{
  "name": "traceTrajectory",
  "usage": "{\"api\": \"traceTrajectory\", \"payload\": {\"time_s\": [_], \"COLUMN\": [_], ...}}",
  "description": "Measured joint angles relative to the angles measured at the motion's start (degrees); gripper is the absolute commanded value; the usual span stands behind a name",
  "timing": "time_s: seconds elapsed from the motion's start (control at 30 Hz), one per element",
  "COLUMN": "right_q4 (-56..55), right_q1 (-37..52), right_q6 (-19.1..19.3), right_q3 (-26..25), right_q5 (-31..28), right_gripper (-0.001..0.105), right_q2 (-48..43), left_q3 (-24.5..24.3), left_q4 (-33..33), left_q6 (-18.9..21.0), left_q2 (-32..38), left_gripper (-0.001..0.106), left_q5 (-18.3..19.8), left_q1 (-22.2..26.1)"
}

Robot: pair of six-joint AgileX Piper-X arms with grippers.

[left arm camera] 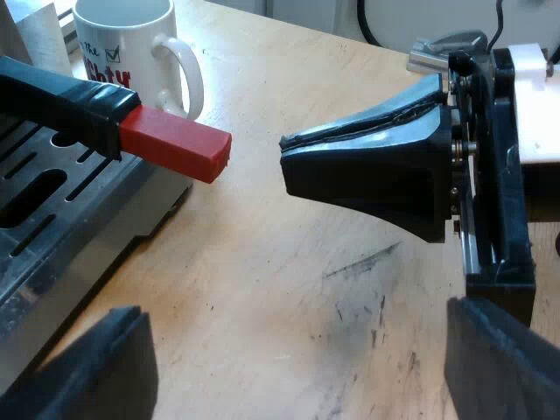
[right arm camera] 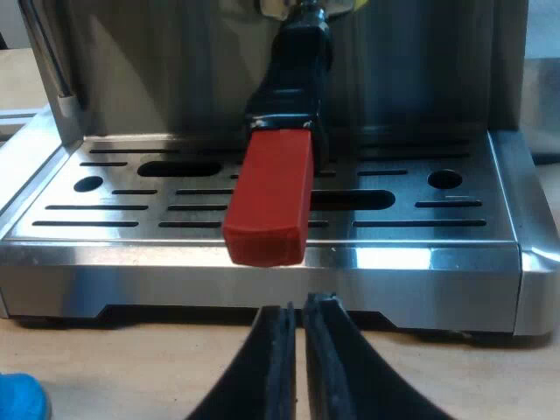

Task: Grind coffee beans and then tamp

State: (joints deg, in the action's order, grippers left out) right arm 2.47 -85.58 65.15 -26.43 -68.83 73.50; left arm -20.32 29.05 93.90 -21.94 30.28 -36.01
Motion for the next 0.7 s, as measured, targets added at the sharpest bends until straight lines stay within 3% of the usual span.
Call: {"api": "traceTrajectory", "payload": {"time_s": [0.23, 0.53, 0.7], "right_q4": [0.0, 5.0, 6.1], "right_q1": [0.0, 0.0, 0.2], "right_q6": [0.7, 8.6, 9.4], "right_q3": [0.0, 0.0, 0.0], "right_q5": [0.0, 1.4, 1.5], "right_gripper": [0.005, 0.005, 0.005], "right_q2": [0.0, 0.0, 0.0], "left_q3": [0.0, 0.0, 0.0], "left_q4": [0.0, 0.0, 0.0], "left_q6": [0.0, 0.0, 0.0], "left_q2": [0.0, 0.0, 0.0], "left_gripper": [0.07, 0.07, 0.07], "left_q5": [0.0, 0.0, 0.0], "left_q1": [0.0, 0.0, 0.0]}}
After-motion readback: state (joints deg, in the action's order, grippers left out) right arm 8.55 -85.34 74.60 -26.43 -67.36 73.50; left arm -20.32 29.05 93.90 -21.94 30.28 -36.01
